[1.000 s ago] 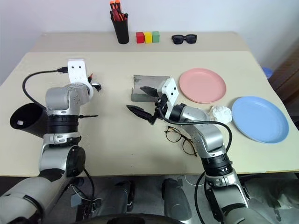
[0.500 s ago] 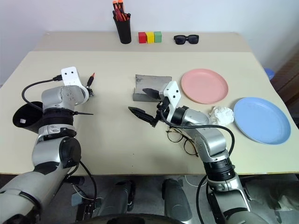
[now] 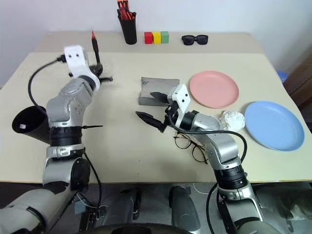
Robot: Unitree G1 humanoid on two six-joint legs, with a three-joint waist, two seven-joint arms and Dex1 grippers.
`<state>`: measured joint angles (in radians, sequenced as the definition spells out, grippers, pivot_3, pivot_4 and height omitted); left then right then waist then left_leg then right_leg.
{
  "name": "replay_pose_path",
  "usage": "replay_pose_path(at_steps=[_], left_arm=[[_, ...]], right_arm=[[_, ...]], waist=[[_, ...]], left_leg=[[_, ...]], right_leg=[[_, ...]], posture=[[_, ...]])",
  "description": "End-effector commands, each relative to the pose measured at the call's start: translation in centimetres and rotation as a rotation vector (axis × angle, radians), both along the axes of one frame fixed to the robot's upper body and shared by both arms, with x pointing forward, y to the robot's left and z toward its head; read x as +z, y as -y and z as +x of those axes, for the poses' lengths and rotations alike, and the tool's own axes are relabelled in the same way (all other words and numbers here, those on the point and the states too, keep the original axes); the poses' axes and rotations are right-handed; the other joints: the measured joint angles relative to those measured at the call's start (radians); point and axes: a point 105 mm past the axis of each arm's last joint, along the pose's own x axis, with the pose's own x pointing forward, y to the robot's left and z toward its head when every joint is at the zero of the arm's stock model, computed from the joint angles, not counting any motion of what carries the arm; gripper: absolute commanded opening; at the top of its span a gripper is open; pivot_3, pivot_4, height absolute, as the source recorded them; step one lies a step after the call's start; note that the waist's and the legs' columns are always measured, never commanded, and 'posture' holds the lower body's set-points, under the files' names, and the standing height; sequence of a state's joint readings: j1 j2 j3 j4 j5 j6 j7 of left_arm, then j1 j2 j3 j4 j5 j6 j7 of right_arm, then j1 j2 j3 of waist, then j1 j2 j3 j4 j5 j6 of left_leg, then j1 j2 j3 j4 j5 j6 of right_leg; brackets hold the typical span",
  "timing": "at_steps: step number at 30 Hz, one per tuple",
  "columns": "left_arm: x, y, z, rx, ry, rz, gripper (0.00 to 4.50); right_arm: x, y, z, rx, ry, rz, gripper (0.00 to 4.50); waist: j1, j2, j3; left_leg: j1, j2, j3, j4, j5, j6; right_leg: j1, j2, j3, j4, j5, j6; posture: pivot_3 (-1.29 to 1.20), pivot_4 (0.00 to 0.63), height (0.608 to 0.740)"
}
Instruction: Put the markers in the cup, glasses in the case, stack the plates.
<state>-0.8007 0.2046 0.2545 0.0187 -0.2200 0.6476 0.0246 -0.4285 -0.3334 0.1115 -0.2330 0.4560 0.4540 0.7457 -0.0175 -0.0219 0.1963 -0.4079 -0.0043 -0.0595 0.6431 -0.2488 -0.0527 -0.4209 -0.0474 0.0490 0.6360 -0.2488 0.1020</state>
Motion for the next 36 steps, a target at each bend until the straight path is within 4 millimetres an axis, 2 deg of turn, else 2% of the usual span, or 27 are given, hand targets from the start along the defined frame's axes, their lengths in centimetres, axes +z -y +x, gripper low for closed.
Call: replay_pose_path(at_steps=[1,4,8,10,14,18,25,30,36], left_arm=[[5.1,-2.2,-4.1,0.124,0.278,0.061,0.02],[5.9,-4.6,-8.5,0.253,0.409,0.103,0.02],[4.8,-6.2,-12.4,0.344,0.474,0.117,0.02],[3.8,-6.7,-14.4,0.392,0.488,0.217,0.02],[1.1,-8.0,-17.2,0.476,0.446,0.267,0.02],[-1.3,-8.9,-18.3,0.52,0.402,0.24,0.02],[-4.0,-11.0,-18.8,0.617,0.339,0.188,0.02],[-5.8,-11.3,-18.9,0.627,0.29,0.172,0.02],[-6.9,-11.0,-19.1,0.613,0.266,0.163,0.02]], right_arm=[[1.6,0.5,-0.3,0.014,0.058,0.015,4.5],[1.8,0.5,-0.3,0.032,0.058,0.013,4.5],[1.6,0.1,-0.5,0.067,0.048,0.01,4.5],[1.6,-0.4,-0.6,0.095,0.044,0.015,4.5],[2.6,-1.3,-1.5,0.195,0.036,0.068,4.5],[3.4,-1.7,-2.4,0.263,0.037,0.094,4.5],[3.0,-1.9,-2.6,0.253,0.039,0.072,4.5],[2.8,-1.8,-2.6,0.234,0.038,0.066,4.5],[2.7,-1.8,-2.7,0.228,0.039,0.068,4.5]], waist=[[-0.004,0.0,0.0],[-0.005,0.001,0.0],[0.003,0.001,0.0],[0.005,0.0,-0.001],[0.005,0.0,-0.001],[0.005,0.0,-0.001],[0.004,0.0,-0.001],[0.004,0.0,-0.001],[0.003,0.0,-0.001]], left_leg=[[0.0,0.0,0.0,0.0,0.0,0.0],[0.0,0.0,0.001,0.0,0.0,0.0],[0.0,0.001,0.002,0.003,0.0,0.0],[0.0,0.0,0.001,0.006,0.0,0.001],[0.002,0.0,0.002,0.007,0.001,0.001],[0.004,0.001,0.001,0.007,0.001,0.002],[0.004,0.001,0.001,0.007,0.001,0.002],[0.004,0.001,0.001,0.007,0.001,0.002],[0.004,0.001,0.001,0.007,0.001,0.002]], right_leg=[[0.0,0.0,0.001,0.001,0.0,0.0],[-0.001,0.001,0.001,0.002,0.0,0.0],[-0.001,0.001,0.001,0.004,0.0,0.0],[0.0,0.001,0.001,0.006,0.0,0.0],[0.004,0.001,0.001,0.005,-0.001,-0.001],[0.005,0.002,0.0,0.005,-0.002,-0.004],[0.006,0.002,0.0,0.004,-0.002,-0.004],[0.006,0.002,0.0,0.004,-0.002,-0.004],[0.006,0.002,0.0,0.003,-0.002,-0.004]], posture=[[0.0,0.15,0.74],[0.0,0.15,0.74],[0.0,0.15,0.74],[0.0,0.15,0.74],[0.0,0.15,0.74],[0.0,0.15,0.74],[0.0,0.15,0.74],[0.0,0.15,0.74],[0.0,0.15,0.74]])
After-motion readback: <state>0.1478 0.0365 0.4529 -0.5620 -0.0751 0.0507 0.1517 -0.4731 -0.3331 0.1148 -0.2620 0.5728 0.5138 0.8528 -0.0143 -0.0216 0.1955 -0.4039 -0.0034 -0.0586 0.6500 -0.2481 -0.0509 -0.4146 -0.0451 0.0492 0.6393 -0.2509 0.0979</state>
